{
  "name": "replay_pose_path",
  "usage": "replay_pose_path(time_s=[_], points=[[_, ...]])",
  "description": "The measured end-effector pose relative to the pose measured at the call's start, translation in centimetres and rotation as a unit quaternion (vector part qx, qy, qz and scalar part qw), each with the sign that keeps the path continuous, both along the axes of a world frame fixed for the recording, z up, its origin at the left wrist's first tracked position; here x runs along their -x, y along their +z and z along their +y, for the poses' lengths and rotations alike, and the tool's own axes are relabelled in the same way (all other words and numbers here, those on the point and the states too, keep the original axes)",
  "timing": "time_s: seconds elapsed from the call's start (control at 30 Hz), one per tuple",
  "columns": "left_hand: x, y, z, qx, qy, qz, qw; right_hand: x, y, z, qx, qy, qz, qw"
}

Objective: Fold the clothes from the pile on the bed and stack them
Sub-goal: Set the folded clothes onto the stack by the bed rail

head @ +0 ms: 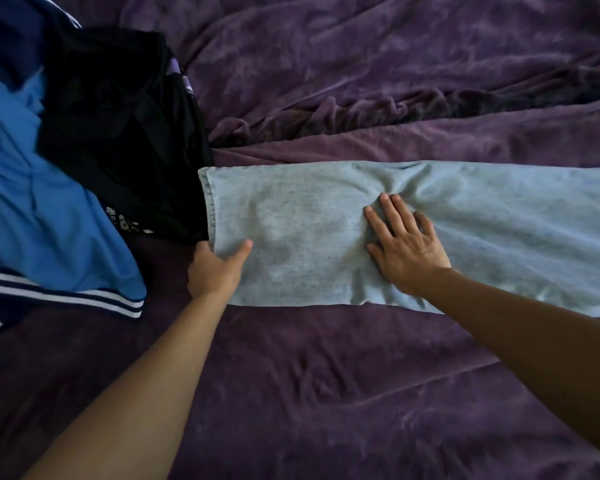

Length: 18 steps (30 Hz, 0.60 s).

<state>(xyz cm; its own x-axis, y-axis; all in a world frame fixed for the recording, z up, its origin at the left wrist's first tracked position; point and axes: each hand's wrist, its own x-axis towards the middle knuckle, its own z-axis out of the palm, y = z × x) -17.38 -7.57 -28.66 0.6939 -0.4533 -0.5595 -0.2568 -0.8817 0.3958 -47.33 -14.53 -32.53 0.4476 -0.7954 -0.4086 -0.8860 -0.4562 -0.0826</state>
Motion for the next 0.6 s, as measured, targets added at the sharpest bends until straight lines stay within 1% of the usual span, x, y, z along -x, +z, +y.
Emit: replay_pose_path(time_s=[0.07,0.1,0.17,0.23,0.3,0.33,0.4,0.47,0.53,0.6], points=[[0.0,0.5,-0.8,0.026,0.028,0.007,0.999,0.2,0.2,-0.3,-0.007,0.007,-0.007,1.0],[0.1,1.4,-1.4,0.046,0.026,-0.011,0.999,0.3,0.5,-0.4,-0.015,0.012,-0.008,1.0],[0.9,4.0,-2.5,0.083,-0.033,-0.078,0.993,0.9,1.4,-0.7,-0.045,0.02,-0.012,0.999],[3.1,7.7,-3.7,0.143,-0.107,-0.122,0.976,2.1,2.8,-0.9,-0.081,0.007,-0.033,0.996],[6.7,11.4,-4.8,0.192,-0.175,-0.147,0.955,4.4,4.3,-0.9,-0.1,-0.04,-0.07,0.992],[9.0,12.8,-5.3,0.198,-0.21,-0.162,0.944,6.0,5.1,-0.8,-0.103,-0.073,-0.088,0.988],[14.5,14.6,-6.1,0.193,-0.282,-0.176,0.923,10.0,6.4,-0.4,-0.102,-0.138,-0.113,0.979],[20.4,14.6,-6.8,0.176,-0.343,-0.158,0.909,14.4,7.5,0.1,-0.096,-0.187,-0.122,0.97],[26.2,13.0,-7.5,0.149,-0.389,-0.135,0.899,18.9,8.3,0.4,-0.08,-0.227,-0.133,0.962],[30.9,10.4,-8.1,0.097,-0.43,-0.101,0.892,23.1,8.7,1.0,-0.062,-0.251,-0.144,0.955]])
